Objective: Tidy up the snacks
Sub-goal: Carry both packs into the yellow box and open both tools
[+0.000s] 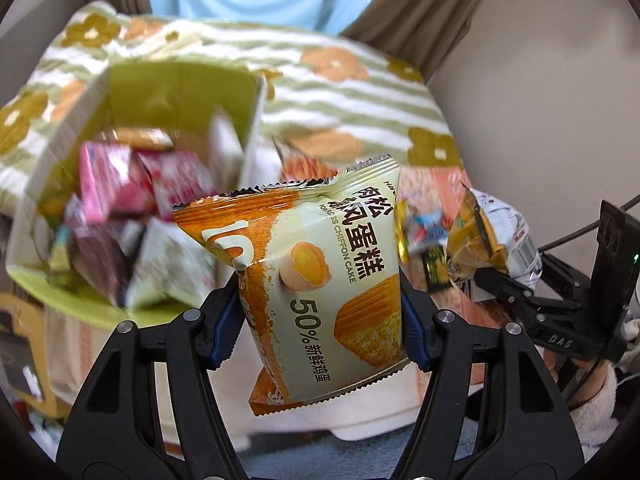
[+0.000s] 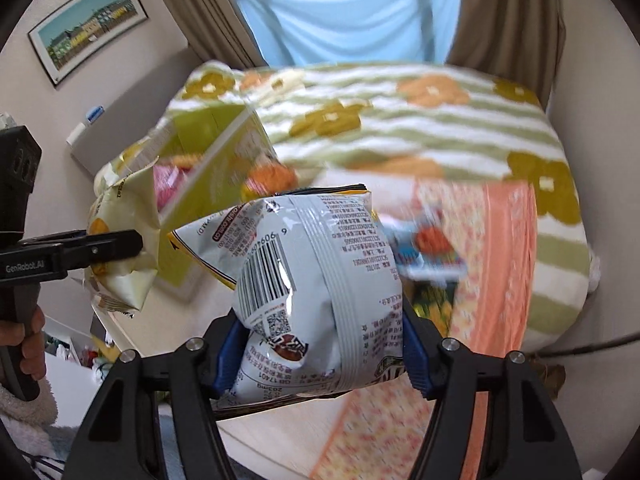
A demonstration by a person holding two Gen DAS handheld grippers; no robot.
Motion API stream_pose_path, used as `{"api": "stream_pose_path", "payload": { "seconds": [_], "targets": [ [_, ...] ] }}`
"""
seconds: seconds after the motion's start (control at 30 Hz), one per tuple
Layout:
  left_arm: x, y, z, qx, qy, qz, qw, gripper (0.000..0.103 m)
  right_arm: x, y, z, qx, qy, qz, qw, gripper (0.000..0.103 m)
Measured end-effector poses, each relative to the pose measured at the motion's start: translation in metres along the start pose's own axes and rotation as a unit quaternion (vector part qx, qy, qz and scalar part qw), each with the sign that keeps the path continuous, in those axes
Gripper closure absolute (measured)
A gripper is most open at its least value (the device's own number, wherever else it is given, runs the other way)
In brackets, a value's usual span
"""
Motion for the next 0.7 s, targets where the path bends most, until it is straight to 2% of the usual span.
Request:
{"api": "stream_pose_path", "payload": {
  "seconds": [0.13, 0.3, 0.53, 0.7],
  "targets": [
    [0.029, -0.015, 0.031, -0.005, 0.005, -0.012, 0.9999, 0.040, 0.035, -0.010, 0.036, 0.013, -0.003, -0.031, 0.999, 0.040],
    [0.063, -0.035, 0.077, -0.009, 0.013, -0.015, 0.9998, 0.040, 0.073, -0.004, 0.089, 0.014, -0.003, -0.042, 0.999, 0.040],
    [0.102, -0.040, 0.150, -0.006, 0.035, 0.010, 0.9993, 0.040, 0.109, 0.021, 0.163, 0.010, 0.000, -0.040, 0.999, 0.040],
    [0.124, -0.028, 0.186, -0.027, 0.037, 0.035, 0.9983, 0.040, 0.121, 0.041, 0.193, -0.002, 0.022, -0.026, 0.999, 0.040]
  ]
}}
Point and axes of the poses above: each gripper's, at about its wrist camera, not at the fingertips, and y roughly the way its jaws point, z to its left, x to its top, the point moved 9 cm from there along y, roughly the way its jaws point, and after that the axes turned 14 degrees about -x, right-handed, at the moved point
